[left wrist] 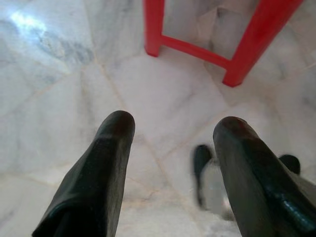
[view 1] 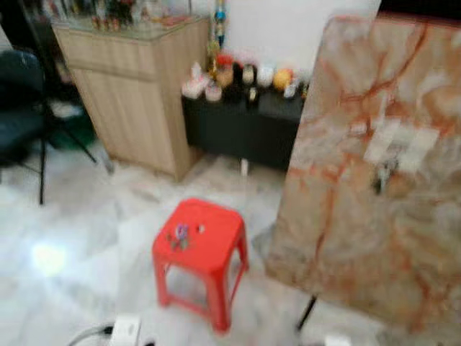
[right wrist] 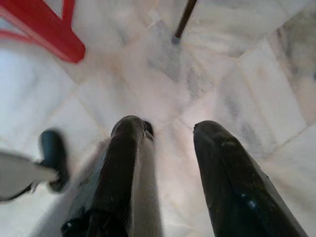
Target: Hang keys on a hook
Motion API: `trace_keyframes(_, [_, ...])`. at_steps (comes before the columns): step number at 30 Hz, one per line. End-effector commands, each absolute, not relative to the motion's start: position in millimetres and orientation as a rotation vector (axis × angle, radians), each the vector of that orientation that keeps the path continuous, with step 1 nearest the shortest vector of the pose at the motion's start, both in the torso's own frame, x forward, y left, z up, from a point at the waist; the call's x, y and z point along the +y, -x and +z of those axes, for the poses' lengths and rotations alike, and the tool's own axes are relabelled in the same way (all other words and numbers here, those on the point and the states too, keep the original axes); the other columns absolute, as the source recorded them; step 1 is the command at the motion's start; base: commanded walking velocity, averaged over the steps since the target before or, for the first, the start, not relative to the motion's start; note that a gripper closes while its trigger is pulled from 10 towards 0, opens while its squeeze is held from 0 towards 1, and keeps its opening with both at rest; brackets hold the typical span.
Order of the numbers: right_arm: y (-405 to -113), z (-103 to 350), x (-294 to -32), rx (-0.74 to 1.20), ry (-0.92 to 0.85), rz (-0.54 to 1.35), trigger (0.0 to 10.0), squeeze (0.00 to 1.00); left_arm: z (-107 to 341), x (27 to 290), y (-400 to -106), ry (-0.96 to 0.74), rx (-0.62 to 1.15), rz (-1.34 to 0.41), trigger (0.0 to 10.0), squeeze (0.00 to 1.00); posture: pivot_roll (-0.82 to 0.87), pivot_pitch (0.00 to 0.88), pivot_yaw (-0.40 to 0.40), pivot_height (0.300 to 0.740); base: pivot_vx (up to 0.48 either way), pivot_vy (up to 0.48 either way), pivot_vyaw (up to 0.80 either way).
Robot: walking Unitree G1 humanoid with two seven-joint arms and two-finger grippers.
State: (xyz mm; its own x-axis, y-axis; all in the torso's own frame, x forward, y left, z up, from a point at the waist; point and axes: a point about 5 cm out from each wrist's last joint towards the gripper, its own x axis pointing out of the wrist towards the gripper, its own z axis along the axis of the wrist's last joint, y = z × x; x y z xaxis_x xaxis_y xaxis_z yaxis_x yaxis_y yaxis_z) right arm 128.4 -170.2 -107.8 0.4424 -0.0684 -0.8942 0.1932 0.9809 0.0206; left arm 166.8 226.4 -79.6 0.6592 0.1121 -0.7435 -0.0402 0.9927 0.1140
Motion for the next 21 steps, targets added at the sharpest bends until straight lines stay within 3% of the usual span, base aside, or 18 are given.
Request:
trace_keyframes(1, [-141.9,-103.7,-162.0,1.058,-0.176,-0.158,10.0,0.0,-80.6,235.0,-161.3,-0.096,0.876,0.103,10.0,0.0,0.04,0.0,-0.037,0.74,0.0,0.285,0.0])
trace_keyframes(6, [-138.9,-105.3,-158.7,1.088,-0.149,-0.127,10.0,0.0,-80.8,233.7,-161.9,-0.092,0.877,0.102,10.0,0.0,0.04,0.0,-0.037,0.74,0.0,0.289,0.0])
trace_keyframes(12, [-137.9,-105.6,-157.1,1.086,-0.174,-0.139,10.0,0.0,-80.7,232.6,-163.4,-0.108,0.882,0.094,10.0,0.0,0.04,0.0,-0.033,0.74,0.0,0.301,-0.68])
trace_keyframes(21, [-138.8,-105.2,-157.1,1.083,-0.159,-0.123,10.0,0.0,-80.3,234.0,-163.3,-0.104,0.881,0.09,10.0,0.0,0.04,0.0,-0.027,0.74,0.0,0.316,0.0])
